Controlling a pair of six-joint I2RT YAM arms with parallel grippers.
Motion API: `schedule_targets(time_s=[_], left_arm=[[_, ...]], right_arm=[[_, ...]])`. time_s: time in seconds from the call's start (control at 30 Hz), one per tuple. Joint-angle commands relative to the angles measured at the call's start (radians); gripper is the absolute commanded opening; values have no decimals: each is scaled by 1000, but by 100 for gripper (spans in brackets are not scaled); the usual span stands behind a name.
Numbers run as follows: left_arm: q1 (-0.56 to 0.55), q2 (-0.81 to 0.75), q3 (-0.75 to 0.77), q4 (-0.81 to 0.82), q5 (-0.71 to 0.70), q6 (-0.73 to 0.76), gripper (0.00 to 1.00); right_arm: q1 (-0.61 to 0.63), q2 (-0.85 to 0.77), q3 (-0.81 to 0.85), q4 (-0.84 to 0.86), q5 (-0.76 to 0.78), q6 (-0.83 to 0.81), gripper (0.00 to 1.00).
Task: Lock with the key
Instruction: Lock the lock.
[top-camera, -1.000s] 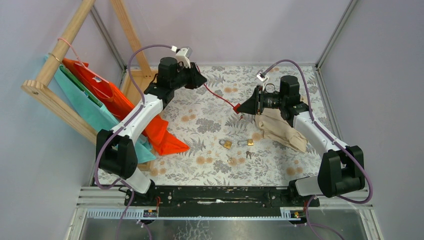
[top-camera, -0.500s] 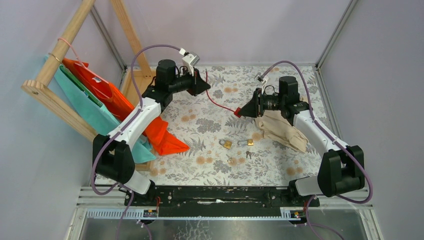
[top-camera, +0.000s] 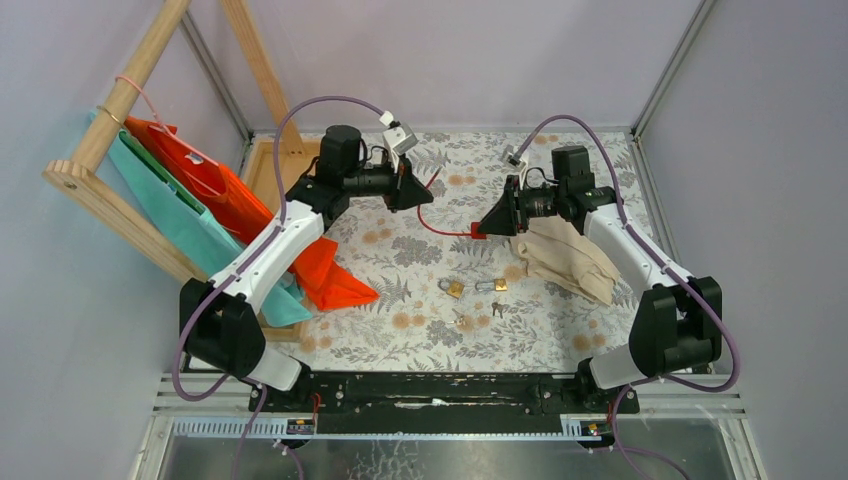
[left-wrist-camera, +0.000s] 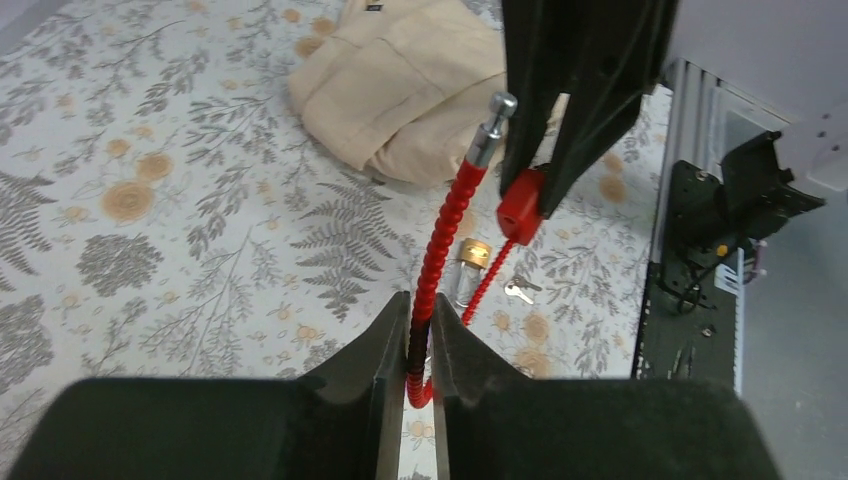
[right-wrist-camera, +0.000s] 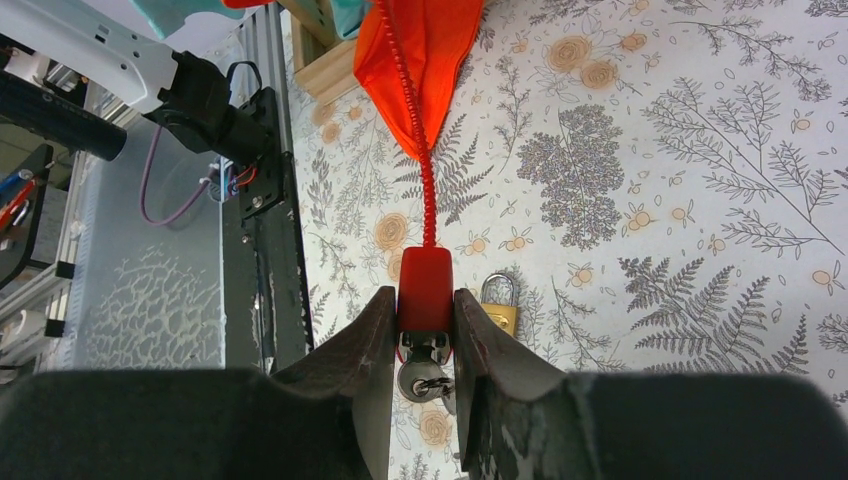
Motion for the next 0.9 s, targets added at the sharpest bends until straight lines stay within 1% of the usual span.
schedule_targets(time_s=[0.0, 0.07, 0.13, 0.27, 0.37, 0.5, 0.6, 0.7, 0.77, 0.87], left_arm=[[-21, -19, 17, -13, 79, -16, 18], [-20, -13, 26, -8, 74, -37, 14], [-21, -14, 33, 2, 71, -59, 13], [-21, -16, 42, 16, 75, -95, 14], [-20, -23, 39, 25, 80, -118, 18], [-15, -36, 37, 53, 79, -150, 19], [-3, -37, 47, 93, 82, -214, 1], [14, -35, 64, 153, 80, -310, 0], [19, -33, 81, 188, 81, -347, 0], [18, -22, 129, 206, 83, -361, 0]], right_arm=[[-1, -32, 31, 21, -41, -47, 0], [0, -46, 16, 37, -41, -41, 0], [-1, -50, 6, 41, -44, -39, 0], [-1, -54, 3, 41, -55, -41, 0], [-3, -55, 2, 42, -70, -43, 0], [-3, -68, -14, 76, -82, -9, 0], [-3, -83, -40, 112, -76, 13, 0], [-3, -95, -89, 165, -51, 38, 0], [-2, -107, -131, 220, -46, 65, 1], [-1, -128, -167, 272, -50, 91, 9]])
